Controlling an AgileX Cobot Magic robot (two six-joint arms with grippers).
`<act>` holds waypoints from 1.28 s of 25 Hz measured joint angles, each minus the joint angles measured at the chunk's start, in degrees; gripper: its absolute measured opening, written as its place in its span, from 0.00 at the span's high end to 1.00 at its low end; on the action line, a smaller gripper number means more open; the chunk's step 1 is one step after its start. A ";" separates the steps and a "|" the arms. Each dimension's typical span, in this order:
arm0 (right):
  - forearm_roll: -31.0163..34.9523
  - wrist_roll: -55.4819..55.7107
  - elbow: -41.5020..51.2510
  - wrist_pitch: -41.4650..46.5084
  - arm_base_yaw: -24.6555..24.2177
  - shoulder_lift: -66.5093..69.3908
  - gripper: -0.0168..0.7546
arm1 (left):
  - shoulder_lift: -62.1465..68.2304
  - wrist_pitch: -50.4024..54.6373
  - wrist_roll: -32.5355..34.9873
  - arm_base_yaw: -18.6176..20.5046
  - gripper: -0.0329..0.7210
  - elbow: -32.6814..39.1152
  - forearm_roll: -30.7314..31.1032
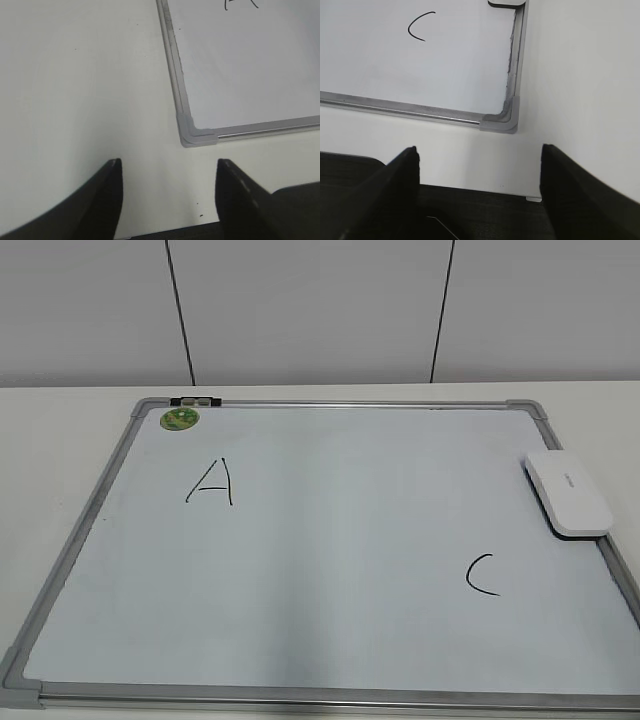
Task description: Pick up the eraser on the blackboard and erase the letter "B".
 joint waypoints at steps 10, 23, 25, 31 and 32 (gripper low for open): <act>0.00 0.00 0.00 -0.10 -9.00 -11.11 0.26 | -7.21 0.20 0.04 9.67 0.38 0.00 0.00; -0.11 0.00 0.00 0.02 -10.10 -14.96 0.26 | -12.81 0.90 0.13 14.87 0.39 0.00 0.11; -0.11 0.00 0.00 0.02 -10.10 -14.96 0.26 | -12.81 0.90 0.13 14.87 0.39 0.00 0.11; -0.11 0.00 0.00 0.02 -10.10 -14.96 0.26 | -12.81 0.90 0.13 14.87 0.39 0.00 0.11; -0.11 0.00 0.00 0.02 -10.10 -14.96 0.26 | -12.81 0.90 0.13 14.87 0.39 0.00 0.11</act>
